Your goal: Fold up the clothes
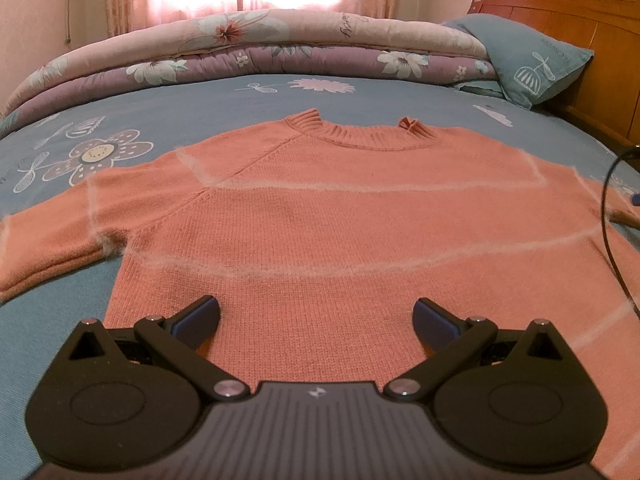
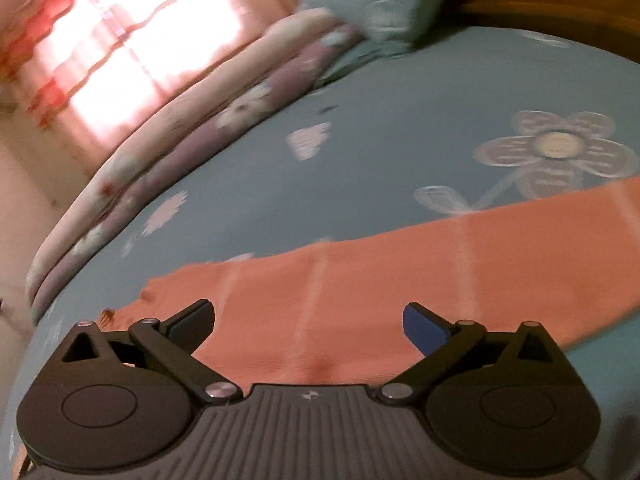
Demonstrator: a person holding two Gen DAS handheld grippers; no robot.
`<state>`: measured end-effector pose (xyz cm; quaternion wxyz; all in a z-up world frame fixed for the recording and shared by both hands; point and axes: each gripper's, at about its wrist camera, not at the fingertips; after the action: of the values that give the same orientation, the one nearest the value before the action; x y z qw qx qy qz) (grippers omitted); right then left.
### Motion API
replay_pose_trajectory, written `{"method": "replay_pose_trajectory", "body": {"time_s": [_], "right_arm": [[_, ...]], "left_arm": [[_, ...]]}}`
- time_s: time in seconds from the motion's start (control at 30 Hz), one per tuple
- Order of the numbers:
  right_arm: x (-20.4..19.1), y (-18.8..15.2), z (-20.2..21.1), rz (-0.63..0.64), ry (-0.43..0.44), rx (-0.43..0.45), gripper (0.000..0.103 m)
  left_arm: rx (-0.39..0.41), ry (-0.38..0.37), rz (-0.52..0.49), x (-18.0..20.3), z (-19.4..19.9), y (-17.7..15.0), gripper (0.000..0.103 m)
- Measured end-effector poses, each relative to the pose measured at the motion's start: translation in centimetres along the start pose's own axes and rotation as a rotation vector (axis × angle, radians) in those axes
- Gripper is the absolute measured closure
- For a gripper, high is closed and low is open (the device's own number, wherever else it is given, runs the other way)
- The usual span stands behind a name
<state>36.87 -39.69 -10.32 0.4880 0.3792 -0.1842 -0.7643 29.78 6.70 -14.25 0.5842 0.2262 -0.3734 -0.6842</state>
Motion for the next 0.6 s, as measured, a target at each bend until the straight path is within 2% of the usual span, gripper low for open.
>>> {"method": "replay_pose_trajectory", "body": {"time_s": [0.13,0.23,0.3,0.37,0.4,0.47,0.53,0.6], "right_arm": [[-1.5,-0.1,-2.9,0.064,-0.055,-0.028,0.001],[0.1,0.4,-2.8,0.050,-0.084,0.005,0.001],[2.3,1.0,-2.2,0.000,-0.168,0.044,0.001],[4.8,1.2,-1.1,-0.119,-0.235,0.080,0.001],[5.8,1.4,-0.6,-0.183,-0.208,0.089,0.001],[6.1,1.9,-0.1,-0.254,-0.075,0.101,0.001],[4.8,2.6,-0.4,-0.248,0.063,0.098,0.000],[2.2,3.4,-1.7,-0.202,0.204,0.053,0.000]], "left_arm": [[0.000,0.000,0.000,0.0,0.0,0.0,0.001],[0.000,0.001,0.000,0.0,0.0,0.0,0.001],[0.000,0.001,-0.001,0.0,0.0,0.0,0.001],[0.000,0.001,-0.001,0.0,0.0,0.0,0.001],[-0.001,0.001,0.000,0.0,0.0,0.0,0.001],[-0.003,0.004,-0.003,0.0,0.0,0.0,0.001],[-0.005,0.007,-0.007,0.1,-0.1,0.0,0.001],[-0.004,0.006,-0.006,0.1,0.0,0.0,0.001]]}}
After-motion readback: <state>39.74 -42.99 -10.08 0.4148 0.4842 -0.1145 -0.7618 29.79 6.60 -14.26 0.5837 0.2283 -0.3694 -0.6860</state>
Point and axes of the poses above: each gripper's, at about its wrist camera, not at the fingertips, and z roughly against the way its jaws point, x to its right, y to its top, and after that the axes turned 9 degrees about -y, right-handed
